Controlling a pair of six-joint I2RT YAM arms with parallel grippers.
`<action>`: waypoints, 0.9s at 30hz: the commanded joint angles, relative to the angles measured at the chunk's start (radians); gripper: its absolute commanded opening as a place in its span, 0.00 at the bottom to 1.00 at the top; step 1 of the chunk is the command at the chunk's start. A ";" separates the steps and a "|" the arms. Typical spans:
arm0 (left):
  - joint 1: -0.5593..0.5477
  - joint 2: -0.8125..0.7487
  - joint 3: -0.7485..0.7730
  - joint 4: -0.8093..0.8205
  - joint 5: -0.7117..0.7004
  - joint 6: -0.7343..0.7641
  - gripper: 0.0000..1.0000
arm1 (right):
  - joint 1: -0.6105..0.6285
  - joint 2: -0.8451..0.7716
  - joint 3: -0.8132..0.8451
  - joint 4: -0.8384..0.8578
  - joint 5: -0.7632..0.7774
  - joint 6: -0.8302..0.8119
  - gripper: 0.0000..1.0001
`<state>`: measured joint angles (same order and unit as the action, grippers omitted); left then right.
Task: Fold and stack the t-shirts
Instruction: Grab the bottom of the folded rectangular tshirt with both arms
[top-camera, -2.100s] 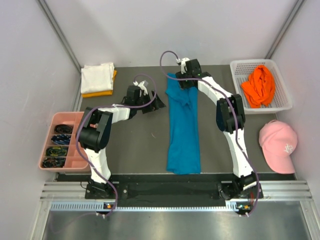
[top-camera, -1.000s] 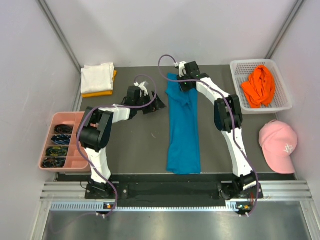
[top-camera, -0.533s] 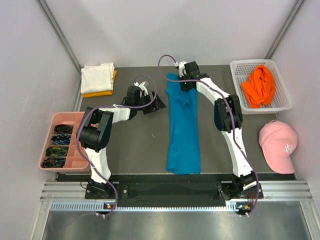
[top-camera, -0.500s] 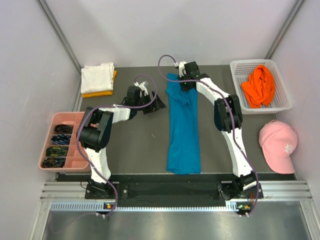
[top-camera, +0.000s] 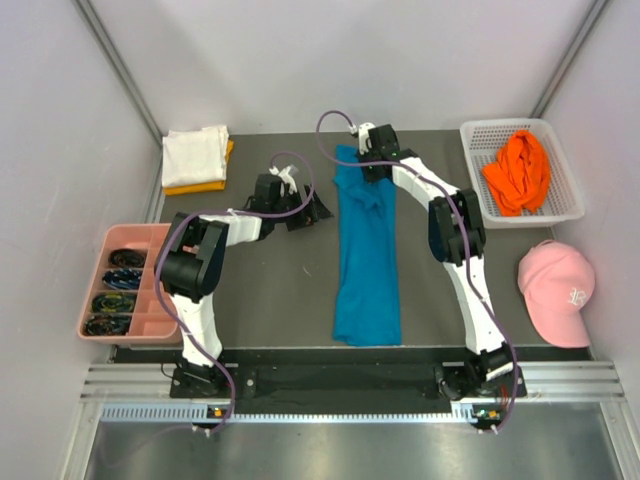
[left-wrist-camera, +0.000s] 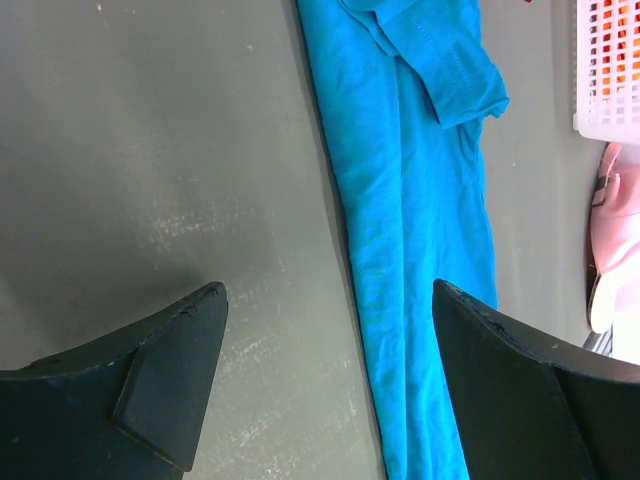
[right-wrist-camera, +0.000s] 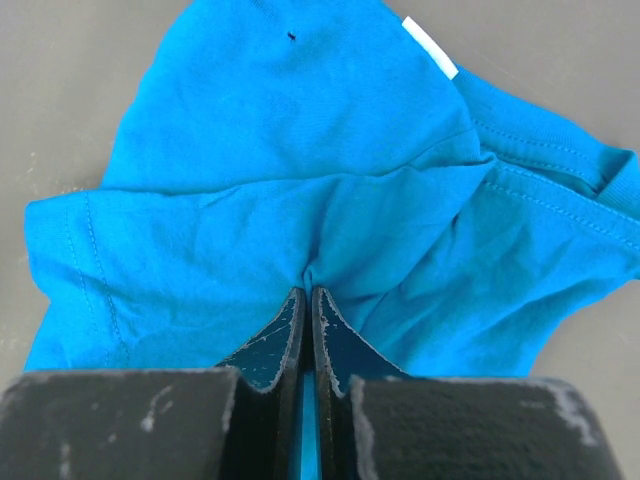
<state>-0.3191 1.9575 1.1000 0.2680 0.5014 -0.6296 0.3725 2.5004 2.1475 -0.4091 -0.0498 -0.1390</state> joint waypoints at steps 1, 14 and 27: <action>0.000 0.007 -0.002 0.054 0.019 -0.004 0.88 | -0.004 -0.086 -0.029 0.039 0.068 -0.020 0.00; 0.000 0.009 0.000 0.057 0.031 -0.012 0.87 | -0.004 -0.135 -0.063 0.062 0.065 -0.016 0.00; 0.000 0.017 -0.002 0.062 0.040 -0.021 0.87 | -0.004 -0.155 -0.075 0.066 0.100 -0.024 0.00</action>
<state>-0.3191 1.9575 1.0992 0.2695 0.5190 -0.6468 0.3717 2.4355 2.0808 -0.3820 0.0132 -0.1421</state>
